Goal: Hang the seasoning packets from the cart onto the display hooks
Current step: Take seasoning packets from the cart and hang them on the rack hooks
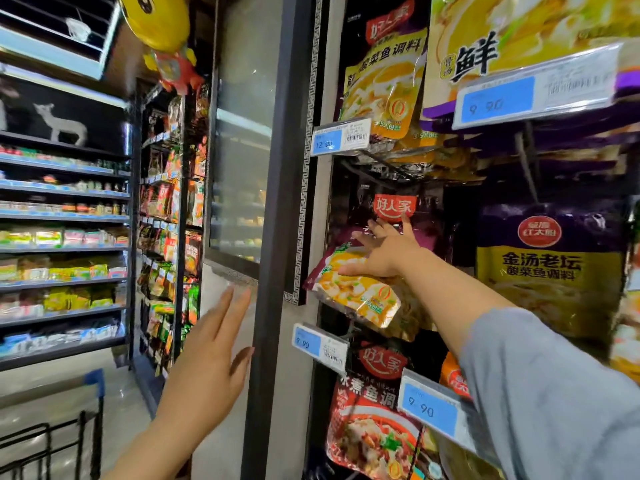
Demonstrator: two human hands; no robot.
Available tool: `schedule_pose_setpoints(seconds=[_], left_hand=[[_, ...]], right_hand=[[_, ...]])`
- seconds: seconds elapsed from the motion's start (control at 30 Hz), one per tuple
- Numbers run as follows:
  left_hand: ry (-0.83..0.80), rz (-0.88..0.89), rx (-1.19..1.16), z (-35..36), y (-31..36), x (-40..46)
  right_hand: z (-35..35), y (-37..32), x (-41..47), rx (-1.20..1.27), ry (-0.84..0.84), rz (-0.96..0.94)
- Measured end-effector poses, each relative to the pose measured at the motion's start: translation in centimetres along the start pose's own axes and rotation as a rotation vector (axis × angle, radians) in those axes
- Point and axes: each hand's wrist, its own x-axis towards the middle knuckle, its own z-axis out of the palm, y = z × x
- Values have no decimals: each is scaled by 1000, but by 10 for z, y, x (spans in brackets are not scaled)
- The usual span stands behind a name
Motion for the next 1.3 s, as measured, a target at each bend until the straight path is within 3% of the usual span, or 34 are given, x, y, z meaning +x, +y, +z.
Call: schedule_pose_setpoints(seconds=[0.13, 0.3, 0.5, 0.67, 0.9, 1.13, 1.3], left_hand=[[-26, 29, 102, -33, 9, -23], [-18, 4, 150, -49, 29, -17], [-34, 32, 116, -32, 53, 2], [-41, 14, 91, -17, 50, -7], [-11, -37, 35, -18, 50, -24], [-16, -47, 38, -55, 50, -37], [-25, -93, 17, -98, 34, -70]], right_hand=[[-5, 11, -6, 108, 46, 20], [-6, 9, -17, -109, 155, 57], [-13, 19, -12, -13, -16, 114], [-3, 0, -15, -137, 93, 115], [-9, -16, -19, -81, -42, -85], [-35, -35, -71, 55, 245, -372], [-65, -78, -134, 184, 353, -394]])
